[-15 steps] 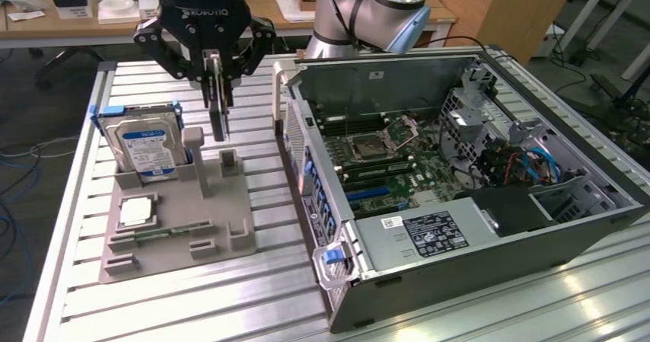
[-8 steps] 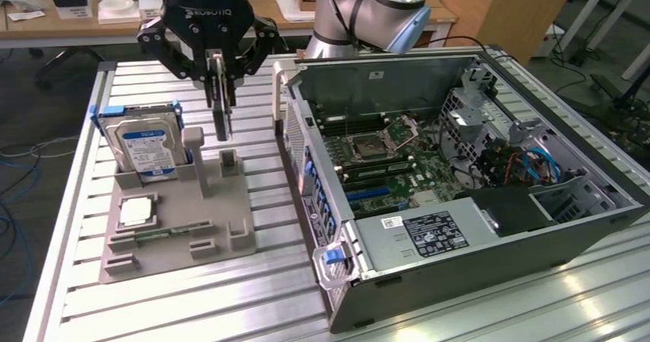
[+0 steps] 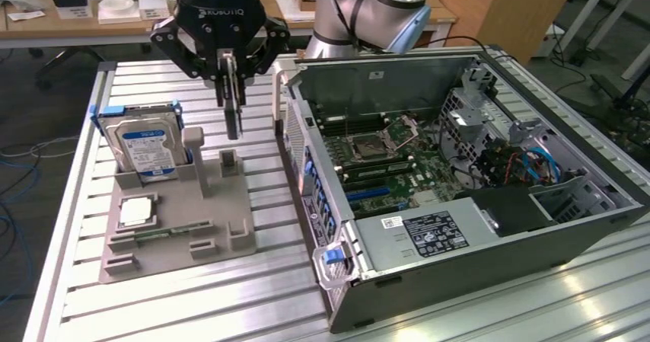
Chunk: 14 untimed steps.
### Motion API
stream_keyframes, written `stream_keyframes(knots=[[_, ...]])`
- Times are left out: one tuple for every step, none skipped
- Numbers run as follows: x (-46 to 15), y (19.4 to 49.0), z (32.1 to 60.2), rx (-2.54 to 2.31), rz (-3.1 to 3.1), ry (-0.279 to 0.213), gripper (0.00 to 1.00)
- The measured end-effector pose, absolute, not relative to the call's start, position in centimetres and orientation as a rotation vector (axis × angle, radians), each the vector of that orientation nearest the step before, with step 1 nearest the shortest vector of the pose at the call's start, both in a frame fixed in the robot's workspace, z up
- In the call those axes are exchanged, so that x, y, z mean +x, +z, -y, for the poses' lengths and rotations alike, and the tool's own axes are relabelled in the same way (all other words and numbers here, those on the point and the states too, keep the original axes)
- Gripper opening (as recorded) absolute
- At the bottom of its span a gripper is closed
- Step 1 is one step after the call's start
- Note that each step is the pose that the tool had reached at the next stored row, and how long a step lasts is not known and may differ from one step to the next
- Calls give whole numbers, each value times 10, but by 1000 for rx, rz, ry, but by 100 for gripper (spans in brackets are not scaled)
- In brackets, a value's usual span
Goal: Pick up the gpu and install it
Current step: 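Pick up the gpu and move the gpu toward the slot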
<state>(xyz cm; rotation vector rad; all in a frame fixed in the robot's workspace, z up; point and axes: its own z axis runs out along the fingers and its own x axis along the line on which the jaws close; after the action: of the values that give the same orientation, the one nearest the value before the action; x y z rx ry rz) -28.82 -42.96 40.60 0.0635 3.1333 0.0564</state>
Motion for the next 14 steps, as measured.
stream_keyframes(knots=[[-287,406,430,64,-3133,56,28],[-286,406,430,63,-3133,56,28],[-284,406,430,64,-3133,56,28],[-282,406,430,64,-3133,56,28],[-281,406,430,63,-3133,56,28],[-279,406,430,63,-3133,56,28],[-278,406,430,63,-3133,56,28],[-276,406,430,63,-3133,56,28],[-274,406,430,63,-3133,57,28],[-272,406,430,64,-3133,56,28],[-271,406,430,64,-3133,57,28],[-269,406,430,64,-3133,57,28],[-267,406,430,63,-3133,56,28],[-265,406,430,64,-3133,56,28]])
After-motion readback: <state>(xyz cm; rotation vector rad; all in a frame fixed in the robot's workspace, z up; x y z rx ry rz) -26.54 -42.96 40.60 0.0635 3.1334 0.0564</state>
